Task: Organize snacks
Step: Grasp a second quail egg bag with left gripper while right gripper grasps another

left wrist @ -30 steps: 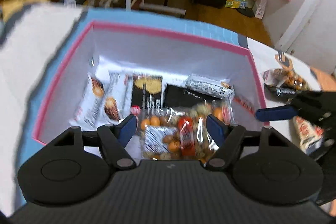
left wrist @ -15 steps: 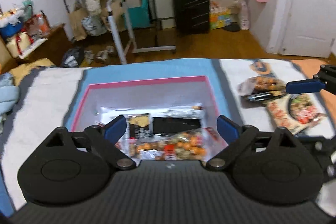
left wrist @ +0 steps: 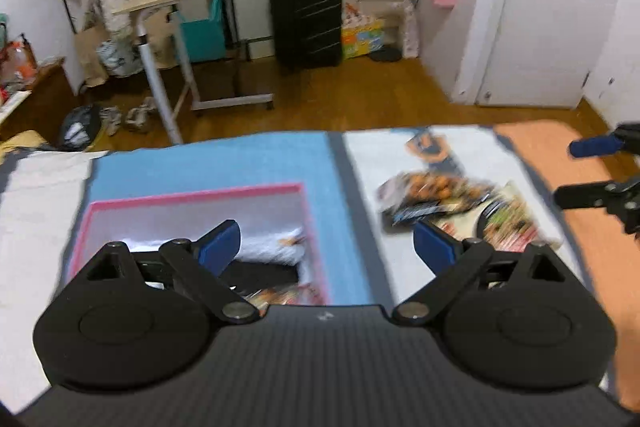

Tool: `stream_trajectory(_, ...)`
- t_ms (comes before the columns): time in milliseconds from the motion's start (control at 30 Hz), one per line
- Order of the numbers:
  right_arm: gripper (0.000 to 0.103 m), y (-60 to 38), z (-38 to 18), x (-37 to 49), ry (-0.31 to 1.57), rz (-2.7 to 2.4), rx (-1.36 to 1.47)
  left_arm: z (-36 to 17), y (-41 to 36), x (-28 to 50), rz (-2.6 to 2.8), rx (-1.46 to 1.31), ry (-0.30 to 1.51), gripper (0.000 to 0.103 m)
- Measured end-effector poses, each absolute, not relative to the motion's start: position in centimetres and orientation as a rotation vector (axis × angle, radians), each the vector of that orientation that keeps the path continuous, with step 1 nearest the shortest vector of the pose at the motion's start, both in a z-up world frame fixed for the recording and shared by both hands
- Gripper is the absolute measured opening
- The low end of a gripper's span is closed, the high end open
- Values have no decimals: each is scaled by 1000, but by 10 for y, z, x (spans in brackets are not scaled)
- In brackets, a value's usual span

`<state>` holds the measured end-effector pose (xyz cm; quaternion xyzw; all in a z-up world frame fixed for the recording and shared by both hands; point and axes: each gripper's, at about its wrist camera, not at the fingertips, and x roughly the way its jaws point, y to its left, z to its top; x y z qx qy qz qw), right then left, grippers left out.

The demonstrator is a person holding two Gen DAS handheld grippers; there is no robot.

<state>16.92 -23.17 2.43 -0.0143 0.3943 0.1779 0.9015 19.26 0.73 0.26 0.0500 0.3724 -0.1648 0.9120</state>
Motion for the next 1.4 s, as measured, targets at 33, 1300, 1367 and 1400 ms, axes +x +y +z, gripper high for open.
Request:
stream_trajectory(33,88,-237,24,176,839,353,-19,5,2,198,-348,80,758,95)
stream_trajectory(1300,77,-354,-171,320,1229,205,547,-176,-134,397,-441,-263,1213,60)
stream_trajectory(1367,77,-357,-176,319,1232,212,581,-177,-134,397,-444,-271,1219,60)
stream_trajectory(1400,77,-358,-177,318,1232,220,591,-179,-133,397,-446,-272,1221,61)
